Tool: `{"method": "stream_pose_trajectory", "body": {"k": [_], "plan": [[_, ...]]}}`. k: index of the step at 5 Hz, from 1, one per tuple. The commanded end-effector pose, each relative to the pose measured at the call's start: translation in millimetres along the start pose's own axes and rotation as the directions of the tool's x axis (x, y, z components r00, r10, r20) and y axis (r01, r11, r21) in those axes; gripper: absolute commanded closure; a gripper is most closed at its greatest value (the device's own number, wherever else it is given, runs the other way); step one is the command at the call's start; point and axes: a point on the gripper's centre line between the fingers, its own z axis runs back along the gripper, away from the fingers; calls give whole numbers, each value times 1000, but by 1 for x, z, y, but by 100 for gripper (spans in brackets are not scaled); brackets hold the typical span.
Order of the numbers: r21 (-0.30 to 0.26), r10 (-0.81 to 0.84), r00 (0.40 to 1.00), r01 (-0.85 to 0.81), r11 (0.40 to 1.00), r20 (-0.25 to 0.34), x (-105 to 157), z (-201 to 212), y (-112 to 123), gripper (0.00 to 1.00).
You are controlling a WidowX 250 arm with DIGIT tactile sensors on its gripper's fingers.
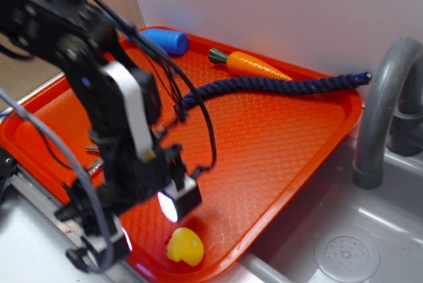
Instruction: Grab the yellow duck.
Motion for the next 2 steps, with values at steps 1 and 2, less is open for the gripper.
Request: {"method": "stream_pose_trajectory", "body": {"k": [1,2], "plan": [[25,14,994,-16,1000,106,13,-4,-5,0],[48,71,995,-74,996,72,16,-7,0,0]]}}
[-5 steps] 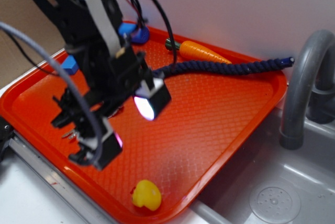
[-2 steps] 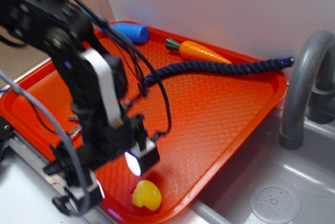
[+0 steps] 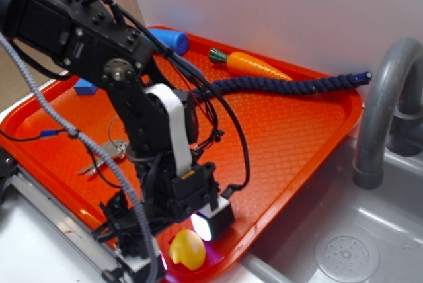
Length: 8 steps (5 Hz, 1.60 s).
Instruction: Grab the yellow duck.
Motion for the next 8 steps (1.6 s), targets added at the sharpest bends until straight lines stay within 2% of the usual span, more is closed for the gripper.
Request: {"method": "stream_pose_trajectory", "body": {"k": [1,2,3,4,6,7,8], "plan": [[54,58,997,-55,997,-47,-11,3,-16,100],[67,85,989,-77,995,-124,-25,-2,-12,100],[92,121,984,-110,990,-130,-33,-1,2,100],[97,178,978,-168,981,-109,-40,8,8,100],[195,384,919,-393,898,84,-76,108,9,100],[241,462,879,-477,845,120,-84,156,9,100],[271,656,739,-670,691,154,-95,181,-1,100]]}}
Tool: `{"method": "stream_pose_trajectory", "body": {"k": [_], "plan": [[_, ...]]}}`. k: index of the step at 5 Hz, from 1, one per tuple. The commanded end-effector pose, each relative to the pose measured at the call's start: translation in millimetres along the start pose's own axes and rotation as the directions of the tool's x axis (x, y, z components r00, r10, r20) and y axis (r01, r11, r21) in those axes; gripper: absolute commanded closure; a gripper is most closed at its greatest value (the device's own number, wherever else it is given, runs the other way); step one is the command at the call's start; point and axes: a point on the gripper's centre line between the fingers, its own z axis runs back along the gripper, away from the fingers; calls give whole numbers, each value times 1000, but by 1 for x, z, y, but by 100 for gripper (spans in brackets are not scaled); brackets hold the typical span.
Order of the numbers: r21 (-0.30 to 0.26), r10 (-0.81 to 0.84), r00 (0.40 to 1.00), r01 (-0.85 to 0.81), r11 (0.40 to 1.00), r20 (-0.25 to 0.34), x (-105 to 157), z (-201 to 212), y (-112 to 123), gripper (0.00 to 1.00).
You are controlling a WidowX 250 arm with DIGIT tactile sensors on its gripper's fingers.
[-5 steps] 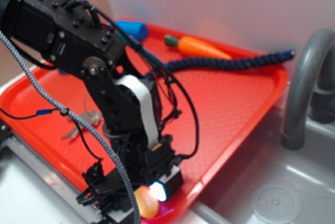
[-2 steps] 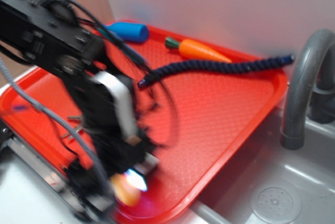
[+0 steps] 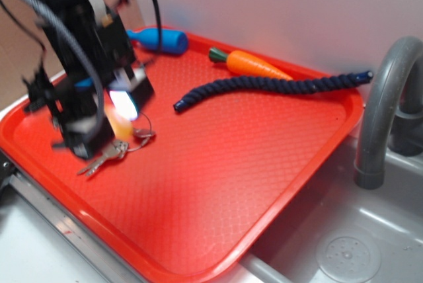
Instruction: Grab the yellow duck.
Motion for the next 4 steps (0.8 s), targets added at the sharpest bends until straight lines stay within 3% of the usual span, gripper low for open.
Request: {"method": "stream_pose_trajectory", "body": {"k": [1,2,3,4], "plan": [[86,467,882,-471,878,64,-43,80,-11,100],[94,670,738,-675,732,82,-30,81,2,100],[145,779,610,-792,594,145,-19,84,11,100],[156,799,578,-816,557,168,-24,82,15,100]]}}
